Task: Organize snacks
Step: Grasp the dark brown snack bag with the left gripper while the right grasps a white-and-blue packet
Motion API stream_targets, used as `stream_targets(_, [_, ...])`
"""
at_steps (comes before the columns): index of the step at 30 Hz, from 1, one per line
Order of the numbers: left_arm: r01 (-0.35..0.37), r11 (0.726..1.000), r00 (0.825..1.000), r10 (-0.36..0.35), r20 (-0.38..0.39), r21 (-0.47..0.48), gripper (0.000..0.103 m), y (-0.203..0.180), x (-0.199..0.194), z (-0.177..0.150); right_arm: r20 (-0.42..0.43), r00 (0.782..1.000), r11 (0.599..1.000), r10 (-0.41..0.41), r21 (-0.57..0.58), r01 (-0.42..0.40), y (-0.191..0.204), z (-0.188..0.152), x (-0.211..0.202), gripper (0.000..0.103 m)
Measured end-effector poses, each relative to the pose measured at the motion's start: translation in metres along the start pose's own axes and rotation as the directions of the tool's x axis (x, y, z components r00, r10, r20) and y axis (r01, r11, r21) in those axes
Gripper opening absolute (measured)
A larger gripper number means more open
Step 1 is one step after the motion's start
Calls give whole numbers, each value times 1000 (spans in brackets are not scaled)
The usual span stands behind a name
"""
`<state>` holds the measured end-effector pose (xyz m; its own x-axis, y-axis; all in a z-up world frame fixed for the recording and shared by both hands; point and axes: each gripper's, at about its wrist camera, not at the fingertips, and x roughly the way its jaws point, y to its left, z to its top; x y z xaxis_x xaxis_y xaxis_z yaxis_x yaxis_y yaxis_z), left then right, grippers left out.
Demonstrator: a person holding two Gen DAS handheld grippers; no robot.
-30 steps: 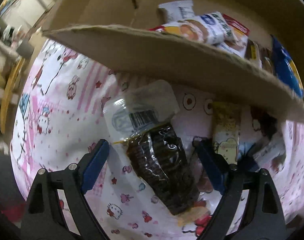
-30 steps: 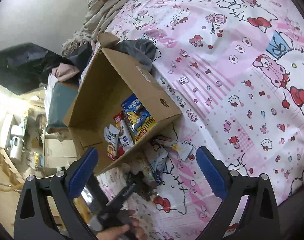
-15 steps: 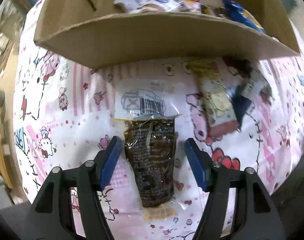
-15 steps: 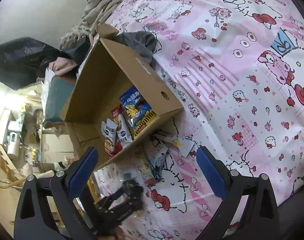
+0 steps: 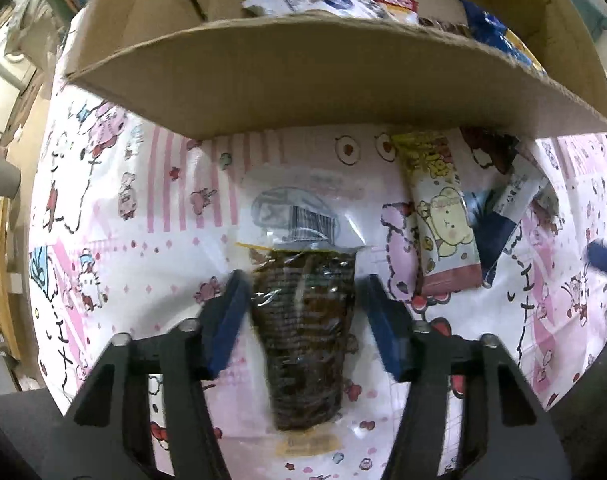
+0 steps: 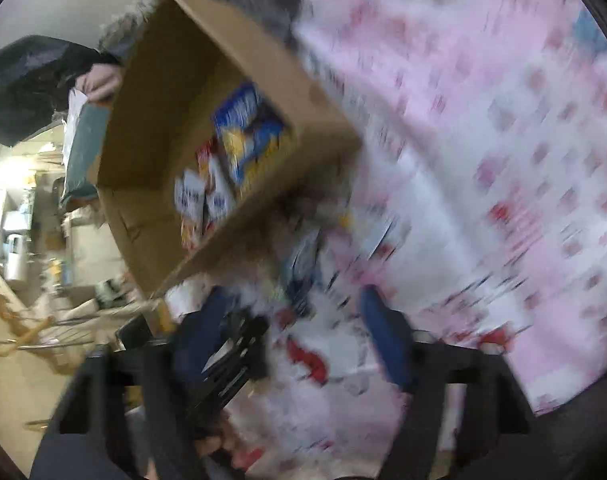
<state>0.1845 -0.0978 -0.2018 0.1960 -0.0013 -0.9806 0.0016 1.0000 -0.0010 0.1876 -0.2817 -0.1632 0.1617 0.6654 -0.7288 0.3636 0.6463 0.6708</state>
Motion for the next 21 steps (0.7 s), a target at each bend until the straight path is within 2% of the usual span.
stream_targets(5, [47, 998, 999, -47, -3, -41, 43, 16, -5, 0, 2, 994, 994, -106, -35, 106, 13, 8, 36, 57])
stream_targets(9, [80, 993, 997, -80, -2, -86, 43, 32, -7, -2, 20, 986, 985, -163, -60, 164, 17, 12, 58, 46])
stream_targets(11, [88, 991, 996, -89, -2, -101, 42, 47, -10, -8, 41, 984, 981, -171, -87, 174, 21, 13, 59, 34])
stream_targets(12, [94, 990, 996, -94, -2, -109, 42, 49, -12, -10, 50, 982, 978, -180, -98, 184, 20, 13, 59, 22])
stream_targets(13, [98, 989, 995, -98, 0, -112, 42, 50, -14, -11, 51, 982, 978, -183, -97, 187, 19, 13, 58, 19])
stream_targets(17, [111, 989, 994, -109, 27, -98, 41, 69, -38, -16, 85, 978, 973, -189, -115, 198, 20, 7, 45, 19])
stream_targets(21, [138, 986, 990, -134, 48, -90, 38, 73, -69, -21, 79, 983, 970, -169, -163, 180, 34, -7, 24, 19])
